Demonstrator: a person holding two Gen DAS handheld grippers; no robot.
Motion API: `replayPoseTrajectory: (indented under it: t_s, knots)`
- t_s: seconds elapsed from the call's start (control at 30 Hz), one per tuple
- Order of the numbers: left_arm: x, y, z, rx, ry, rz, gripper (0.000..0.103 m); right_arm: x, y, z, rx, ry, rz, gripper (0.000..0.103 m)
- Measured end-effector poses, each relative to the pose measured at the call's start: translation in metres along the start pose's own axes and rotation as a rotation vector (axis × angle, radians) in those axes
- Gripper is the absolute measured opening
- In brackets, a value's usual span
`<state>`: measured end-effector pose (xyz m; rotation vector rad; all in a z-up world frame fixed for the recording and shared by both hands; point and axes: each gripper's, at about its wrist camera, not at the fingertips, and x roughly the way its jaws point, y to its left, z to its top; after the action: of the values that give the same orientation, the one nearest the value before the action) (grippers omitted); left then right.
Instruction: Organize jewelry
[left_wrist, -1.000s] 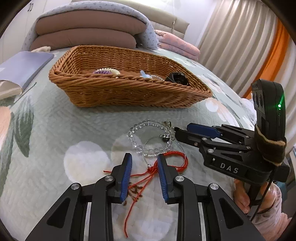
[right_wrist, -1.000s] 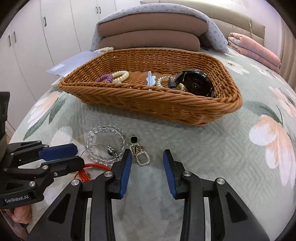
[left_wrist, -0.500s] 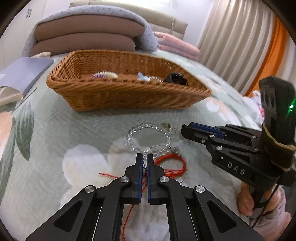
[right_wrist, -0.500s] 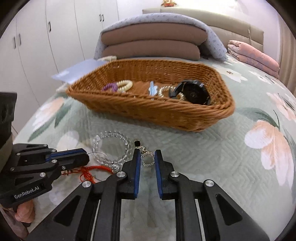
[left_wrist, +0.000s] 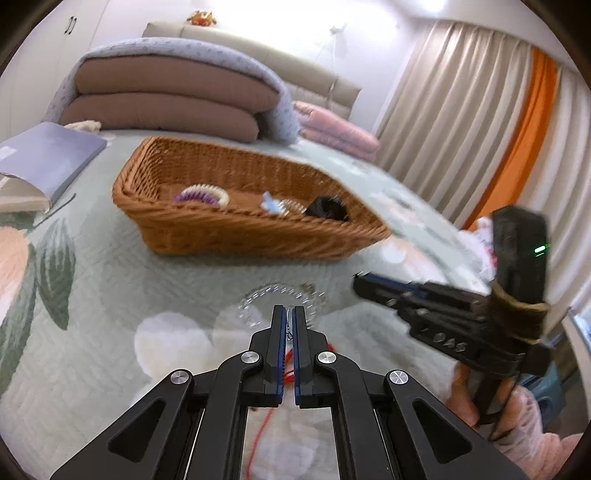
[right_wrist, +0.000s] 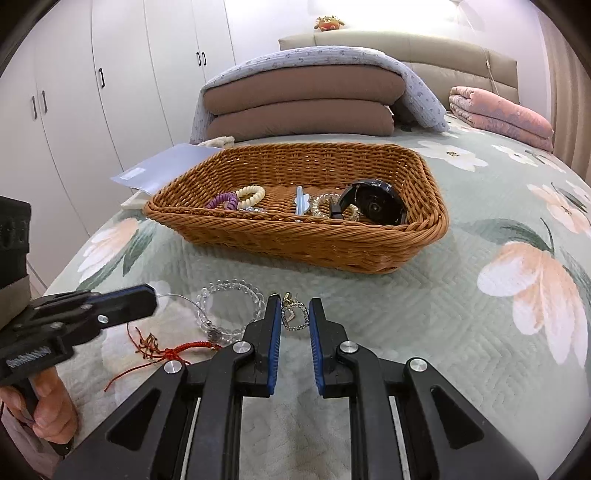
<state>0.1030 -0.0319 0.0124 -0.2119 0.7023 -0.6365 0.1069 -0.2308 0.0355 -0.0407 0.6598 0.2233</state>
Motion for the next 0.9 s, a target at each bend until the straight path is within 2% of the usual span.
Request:
replayPoseTrajectory:
  t_s: [0.17, 0.3, 0.4, 0.53, 0.6, 0.63, 0.67, 0.73, 0.8, 0.9]
  knots:
    - [-0.015, 0.001, 0.005, -0.022, -0.065, -0.118, 0.002, -0.006, 0.0, 0.0, 0.0, -0.02, 0.009, 0.018]
    - [-0.015, 0.005, 0.007, -0.047, -0.074, -0.12, 0.002, -0.005, 0.0, -0.001, -0.003, -0.012, -0.002, 0.018]
    - [-0.012, 0.01, 0.006, -0.065, -0.049, -0.096, 0.002, -0.006, 0.0, -0.001, -0.001, -0.017, 0.005, 0.018]
    - [-0.008, 0.018, 0.002, -0.095, 0.026, -0.064, 0.003, -0.005, -0.002, -0.001, 0.006, -0.01, 0.012, 0.018]
    - [-0.007, 0.016, 0.001, -0.098, 0.053, -0.11, 0.007, -0.004, -0.004, -0.001, 0.017, -0.005, 0.017, 0.018]
    - [-0.004, 0.008, 0.002, -0.087, 0.078, -0.129, 0.012, -0.005, -0.005, 0.0, 0.023, -0.007, 0.02, 0.018]
    - [0.0, 0.001, 0.003, -0.071, 0.092, -0.113, 0.017, -0.006, -0.007, 0.0, 0.033, -0.012, 0.025, 0.018]
    - [0.011, -0.016, 0.003, -0.032, 0.131, -0.05, 0.041, -0.009, -0.012, 0.001, 0.054, -0.024, 0.039, 0.018]
    - [0.024, -0.026, 0.0, -0.014, 0.165, -0.003, 0.042, -0.012, -0.017, 0.001, 0.075, -0.033, 0.052, 0.018]
    - [0.049, -0.036, -0.006, -0.003, 0.213, 0.137, 0.041, -0.014, -0.019, 0.001, 0.084, -0.038, 0.066, 0.017]
